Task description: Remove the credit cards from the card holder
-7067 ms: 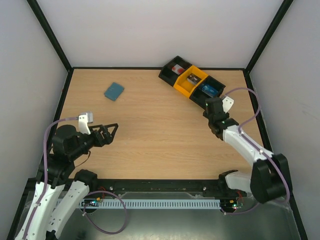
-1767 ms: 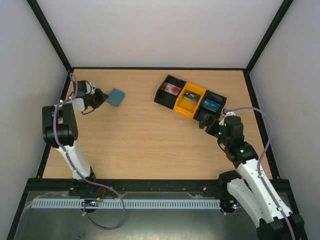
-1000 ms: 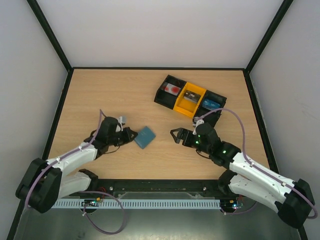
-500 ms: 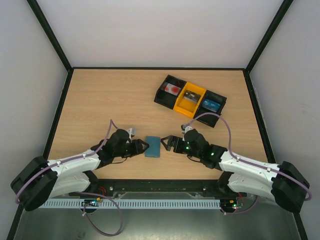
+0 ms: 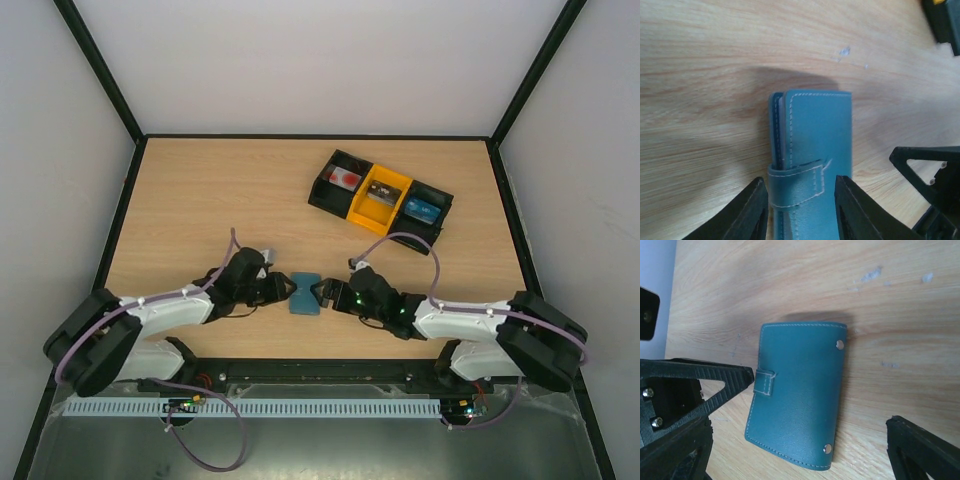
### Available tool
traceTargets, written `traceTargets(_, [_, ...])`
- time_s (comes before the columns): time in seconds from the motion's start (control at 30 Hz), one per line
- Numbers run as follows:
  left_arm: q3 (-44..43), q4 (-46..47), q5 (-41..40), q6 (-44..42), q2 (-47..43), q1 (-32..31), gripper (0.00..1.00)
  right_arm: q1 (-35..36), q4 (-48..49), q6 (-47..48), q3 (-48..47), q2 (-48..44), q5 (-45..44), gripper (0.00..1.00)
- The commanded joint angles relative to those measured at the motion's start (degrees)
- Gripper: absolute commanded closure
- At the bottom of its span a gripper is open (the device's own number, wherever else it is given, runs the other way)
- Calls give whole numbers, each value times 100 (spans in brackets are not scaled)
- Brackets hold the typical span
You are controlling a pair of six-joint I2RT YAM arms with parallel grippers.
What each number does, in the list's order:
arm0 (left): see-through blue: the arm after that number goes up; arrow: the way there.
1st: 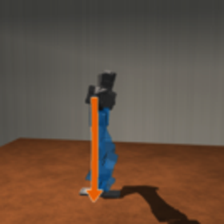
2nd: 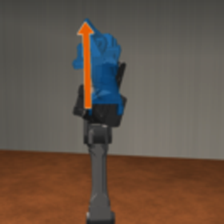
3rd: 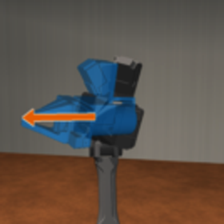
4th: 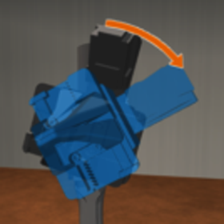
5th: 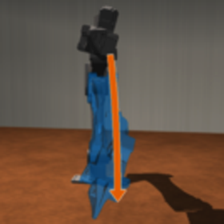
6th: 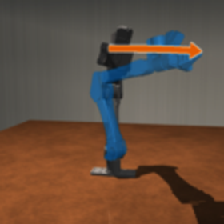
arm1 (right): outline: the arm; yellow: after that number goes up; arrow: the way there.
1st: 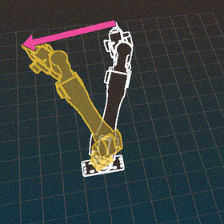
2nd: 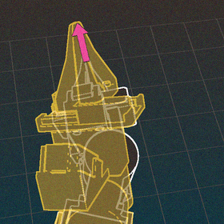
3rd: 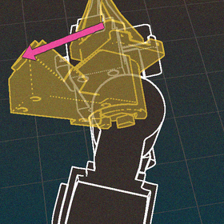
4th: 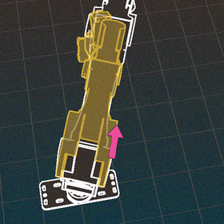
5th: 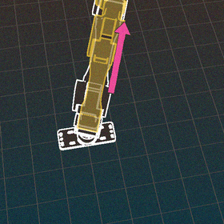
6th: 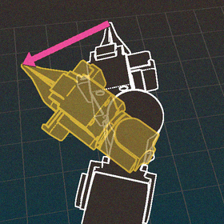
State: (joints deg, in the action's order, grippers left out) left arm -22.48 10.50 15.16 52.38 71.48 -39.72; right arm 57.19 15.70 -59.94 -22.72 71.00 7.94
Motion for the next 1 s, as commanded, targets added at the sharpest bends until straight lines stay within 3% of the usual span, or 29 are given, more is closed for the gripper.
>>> traceTargets(0.0, [145, 452, 369, -171, 372, 17, 66, 140, 1149, -406, 243, 428, 89, 13])
traceTargets(0.17, [413, 693, 470, -159, 343, 17, 75, 488, 1541, -615, 120, 1051, -137, 45])
traceTargets(0.53, [699, 721, 331, -262, 356, 17, 90, 688, 2070, -707, 134, 1575, -466, 51])
traceTargets(0.83, [904, 1458, 772, 127, 349, -64, 90, 697, 2038, -413, 217, 941, -243, 90])
traceTargets(0.9, [993, 1814, 1050, 359, 334, -66, 89, 702, 1656, -281, 188, 795, -223, 94])
traceTargets(0.97, [1050, 1946, 1122, 530, 176, -68, 81, 697, 847, -111, 112, 488, -454, 95])
